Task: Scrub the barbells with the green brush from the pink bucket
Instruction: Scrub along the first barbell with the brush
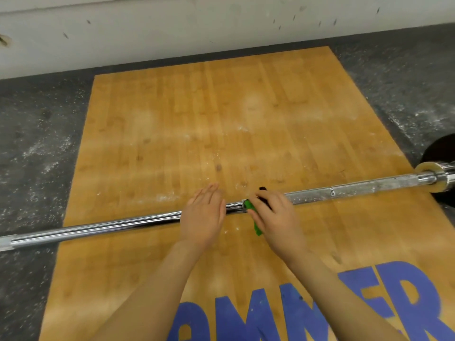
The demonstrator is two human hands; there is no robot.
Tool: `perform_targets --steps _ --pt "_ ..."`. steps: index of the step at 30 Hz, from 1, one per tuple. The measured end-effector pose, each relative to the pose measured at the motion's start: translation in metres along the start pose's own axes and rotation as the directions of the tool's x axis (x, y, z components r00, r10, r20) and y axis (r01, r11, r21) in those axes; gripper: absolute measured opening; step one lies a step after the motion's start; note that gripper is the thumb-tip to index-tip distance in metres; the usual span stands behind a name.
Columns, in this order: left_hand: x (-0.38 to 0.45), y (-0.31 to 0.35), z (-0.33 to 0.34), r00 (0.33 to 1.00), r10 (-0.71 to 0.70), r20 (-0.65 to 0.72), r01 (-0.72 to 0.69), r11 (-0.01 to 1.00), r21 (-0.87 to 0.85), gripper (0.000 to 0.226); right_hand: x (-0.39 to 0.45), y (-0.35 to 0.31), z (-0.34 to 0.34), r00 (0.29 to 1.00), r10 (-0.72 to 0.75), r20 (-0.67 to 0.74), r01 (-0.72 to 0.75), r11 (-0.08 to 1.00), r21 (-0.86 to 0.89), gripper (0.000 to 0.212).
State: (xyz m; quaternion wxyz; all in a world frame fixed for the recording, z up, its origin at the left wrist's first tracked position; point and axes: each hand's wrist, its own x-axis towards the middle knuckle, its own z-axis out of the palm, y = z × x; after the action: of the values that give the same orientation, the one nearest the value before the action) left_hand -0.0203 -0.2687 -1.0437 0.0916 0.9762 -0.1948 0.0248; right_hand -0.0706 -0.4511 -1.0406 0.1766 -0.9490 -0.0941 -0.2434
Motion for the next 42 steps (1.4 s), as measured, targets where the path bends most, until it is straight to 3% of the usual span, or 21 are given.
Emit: perform_targets --steps 4,13,19,23,28,34,42 --pt "0.012 -0.003 0.002 1.000 0.005 -0.025 -0.004 0.999 0.032 0.046 0.009 0.009 0.028 1.000 0.019 0.011 -0.017 0.995 -0.097 0.030" --pt "0.034 -0.011 0.003 0.995 0.041 -0.096 -0.036 0.998 0.047 0.043 0.032 0.044 0.033 0.994 -0.107 -0.018 0.103 0.981 -0.162 0.031" --pt "0.038 -0.013 0.004 0.987 0.057 -0.149 -0.048 0.997 0.066 0.041 0.031 0.085 0.018 1.000 -0.003 -0.017 0.001 0.988 -0.156 0.035" --pt "0.038 -0.013 0.007 0.984 0.063 -0.164 -0.053 0.997 0.064 0.041 0.036 0.074 0.019 0.996 0.075 -0.051 -0.079 0.993 -0.091 0.030" --pt "0.037 -0.012 0.008 0.986 0.057 -0.156 -0.045 0.996 0.081 0.041 0.043 0.041 0.040 0.999 0.015 -0.035 -0.019 0.992 -0.126 0.041" --pt "0.036 -0.012 0.006 0.988 0.061 -0.141 -0.054 0.997 0.053 0.042 0.037 0.060 0.033 0.991 -0.134 -0.014 0.130 0.979 -0.157 0.044" --pt "0.033 -0.010 0.004 0.994 0.048 -0.101 -0.045 0.998 0.033 0.041 0.021 0.091 0.019 0.998 -0.045 -0.052 0.037 0.988 -0.148 0.039"
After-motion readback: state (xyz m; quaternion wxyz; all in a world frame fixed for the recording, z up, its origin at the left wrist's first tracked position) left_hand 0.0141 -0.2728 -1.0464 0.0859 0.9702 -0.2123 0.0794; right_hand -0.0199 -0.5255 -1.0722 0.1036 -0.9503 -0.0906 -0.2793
